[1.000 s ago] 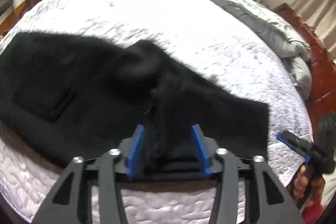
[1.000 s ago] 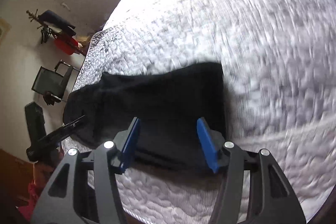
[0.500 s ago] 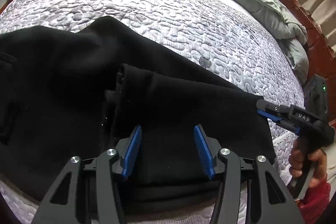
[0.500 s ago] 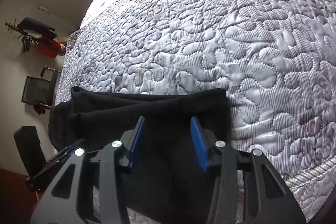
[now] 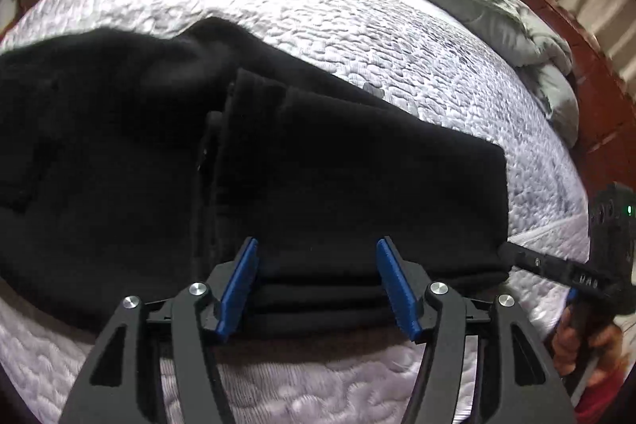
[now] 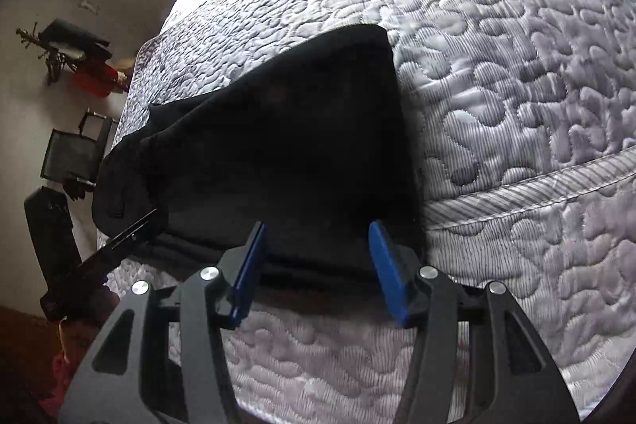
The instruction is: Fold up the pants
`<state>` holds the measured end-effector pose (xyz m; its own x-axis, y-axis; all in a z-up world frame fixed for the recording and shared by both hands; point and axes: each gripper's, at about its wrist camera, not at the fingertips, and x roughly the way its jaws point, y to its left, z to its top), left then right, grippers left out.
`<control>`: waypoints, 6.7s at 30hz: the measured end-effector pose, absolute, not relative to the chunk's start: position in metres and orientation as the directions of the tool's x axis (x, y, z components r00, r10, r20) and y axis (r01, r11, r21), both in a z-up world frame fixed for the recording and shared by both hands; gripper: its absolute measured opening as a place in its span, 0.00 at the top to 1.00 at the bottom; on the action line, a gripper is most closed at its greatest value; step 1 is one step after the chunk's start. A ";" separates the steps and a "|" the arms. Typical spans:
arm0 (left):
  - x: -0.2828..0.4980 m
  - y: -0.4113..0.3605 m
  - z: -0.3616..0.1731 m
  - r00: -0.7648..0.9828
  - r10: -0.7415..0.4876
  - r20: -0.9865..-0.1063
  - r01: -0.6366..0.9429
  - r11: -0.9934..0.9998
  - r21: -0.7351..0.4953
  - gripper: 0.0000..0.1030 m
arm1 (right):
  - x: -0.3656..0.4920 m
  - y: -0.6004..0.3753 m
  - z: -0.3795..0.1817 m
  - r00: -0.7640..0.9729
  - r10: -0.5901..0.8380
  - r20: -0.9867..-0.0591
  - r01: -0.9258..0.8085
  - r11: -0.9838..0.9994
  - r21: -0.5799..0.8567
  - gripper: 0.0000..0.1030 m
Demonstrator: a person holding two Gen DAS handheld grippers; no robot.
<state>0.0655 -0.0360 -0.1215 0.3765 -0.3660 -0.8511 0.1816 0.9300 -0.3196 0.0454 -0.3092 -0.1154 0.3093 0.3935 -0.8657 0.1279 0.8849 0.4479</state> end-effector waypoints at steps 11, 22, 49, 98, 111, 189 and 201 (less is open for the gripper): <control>0.042 0.020 -0.083 0.429 -0.385 -0.817 0.102 0.919 -0.380 0.33 | 0.036 -0.269 -0.068 0.349 0.376 -0.858 -0.004 0.916 0.400 0.40; 0.027 0.210 -0.089 0.506 -0.265 -0.821 -0.293 0.842 -0.452 0.33 | 0.059 -0.202 -0.083 0.274 0.387 -0.880 -0.113 0.922 0.370 0.39; 0.059 0.287 -0.102 0.652 -0.286 -0.702 -0.396 0.662 -0.637 0.79 | 0.064 -0.202 -0.112 0.236 0.341 -0.910 -0.115 0.940 0.322 0.30; 0.063 0.081 -0.005 0.715 -0.382 -0.586 0.197 0.914 -0.354 0.80 | 0.035 -0.260 -0.075 0.373 0.432 -0.821 -0.024 0.889 0.458 0.29; 0.053 -0.042 -0.067 0.519 -0.397 -0.757 0.425 0.888 -0.174 0.79 | 0.038 -0.276 -0.089 0.359 0.410 -0.839 0.018 0.895 0.446 0.28; 0.073 0.067 -0.095 0.373 -0.234 -0.898 0.050 0.971 -0.232 0.08 | 0.124 -0.179 -0.104 0.119 0.345 -0.931 -0.065 0.938 0.340 0.20; 0.073 0.088 -0.093 0.378 -0.243 -0.894 -0.018 0.963 -0.269 0.07 | 0.123 -0.180 -0.081 0.160 0.599 -0.784 -0.128 0.800 0.586 0.83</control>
